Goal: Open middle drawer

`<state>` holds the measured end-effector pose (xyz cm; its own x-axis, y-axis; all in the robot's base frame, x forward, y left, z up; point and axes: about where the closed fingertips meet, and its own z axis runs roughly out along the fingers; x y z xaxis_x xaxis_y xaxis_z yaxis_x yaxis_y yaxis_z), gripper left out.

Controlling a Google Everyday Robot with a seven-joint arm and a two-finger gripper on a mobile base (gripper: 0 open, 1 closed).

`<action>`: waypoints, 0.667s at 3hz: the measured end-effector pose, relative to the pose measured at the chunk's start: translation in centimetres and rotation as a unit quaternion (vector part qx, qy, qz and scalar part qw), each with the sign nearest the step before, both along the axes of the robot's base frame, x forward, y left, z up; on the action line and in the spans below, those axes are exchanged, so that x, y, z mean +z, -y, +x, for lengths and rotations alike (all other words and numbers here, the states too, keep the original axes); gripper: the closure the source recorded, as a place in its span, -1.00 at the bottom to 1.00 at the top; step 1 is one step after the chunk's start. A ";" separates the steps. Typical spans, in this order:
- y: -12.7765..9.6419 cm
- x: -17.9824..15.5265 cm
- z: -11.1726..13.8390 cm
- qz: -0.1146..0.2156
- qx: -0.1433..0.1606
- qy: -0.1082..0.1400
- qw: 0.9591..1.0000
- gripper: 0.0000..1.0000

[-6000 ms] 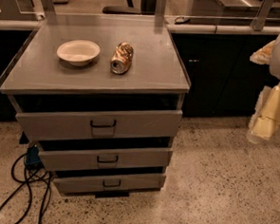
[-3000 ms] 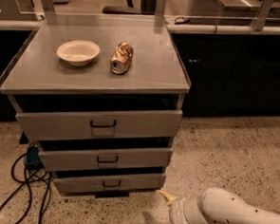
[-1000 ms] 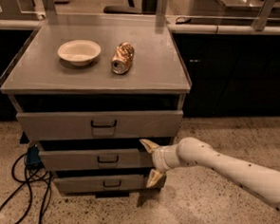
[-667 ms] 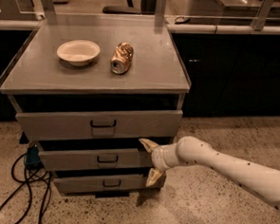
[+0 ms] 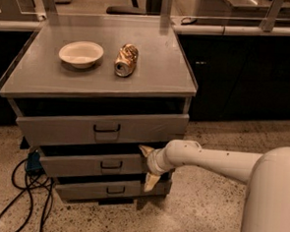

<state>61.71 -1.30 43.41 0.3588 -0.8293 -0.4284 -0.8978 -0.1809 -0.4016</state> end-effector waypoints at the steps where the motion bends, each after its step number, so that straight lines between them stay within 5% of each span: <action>1: 0.1 0.0 -0.1 0.001 0.001 0.001 1.000 -1.00; 2: -0.6 -5.2 1.3 -0.028 -0.019 -0.035 0.999 -1.00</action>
Offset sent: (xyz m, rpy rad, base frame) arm 0.0129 0.0048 -0.0552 -0.0898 0.0922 -0.0446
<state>63.03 -0.68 38.23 0.2971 -0.8655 -0.4033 -0.9300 -0.1665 -0.3277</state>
